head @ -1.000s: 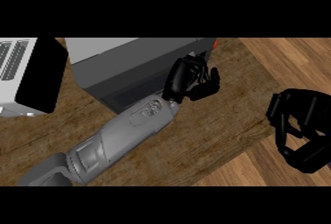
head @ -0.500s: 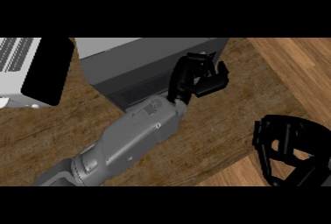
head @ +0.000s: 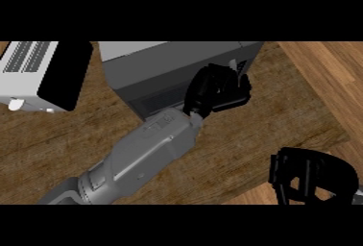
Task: Pick up the milk, place it into the microwave and close the microwave
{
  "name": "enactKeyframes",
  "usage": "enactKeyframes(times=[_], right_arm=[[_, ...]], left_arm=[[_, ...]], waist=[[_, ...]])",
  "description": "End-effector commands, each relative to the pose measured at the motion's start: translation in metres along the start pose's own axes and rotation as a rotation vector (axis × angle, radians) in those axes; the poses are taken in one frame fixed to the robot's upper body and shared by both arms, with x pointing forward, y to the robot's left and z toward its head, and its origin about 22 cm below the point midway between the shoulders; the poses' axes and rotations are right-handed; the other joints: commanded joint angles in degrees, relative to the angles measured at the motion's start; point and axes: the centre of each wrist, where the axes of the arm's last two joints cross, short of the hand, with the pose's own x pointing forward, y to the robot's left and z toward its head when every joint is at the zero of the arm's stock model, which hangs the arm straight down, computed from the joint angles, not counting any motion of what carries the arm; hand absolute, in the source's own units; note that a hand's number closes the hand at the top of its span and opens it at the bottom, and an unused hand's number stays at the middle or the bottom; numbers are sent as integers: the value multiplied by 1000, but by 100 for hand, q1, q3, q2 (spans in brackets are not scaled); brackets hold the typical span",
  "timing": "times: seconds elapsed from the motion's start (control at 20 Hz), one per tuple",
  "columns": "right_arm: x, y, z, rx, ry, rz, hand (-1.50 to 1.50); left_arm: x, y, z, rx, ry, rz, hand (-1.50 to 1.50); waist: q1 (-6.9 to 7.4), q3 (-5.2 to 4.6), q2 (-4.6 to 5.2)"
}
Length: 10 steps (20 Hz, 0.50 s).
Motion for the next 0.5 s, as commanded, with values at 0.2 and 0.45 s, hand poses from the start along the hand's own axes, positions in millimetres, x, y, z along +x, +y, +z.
enactKeyframes(times=[0.2,0.45], right_arm=[[-5,28,0,-35,-29,-26,150],[-3,45,-6,-26,-30,-18,150]], left_arm=[[-37,77,12,204,78,108,150],[-49,79,17,175,92,127,150]], waist=[[302,-48,51],[407,-49,11]])
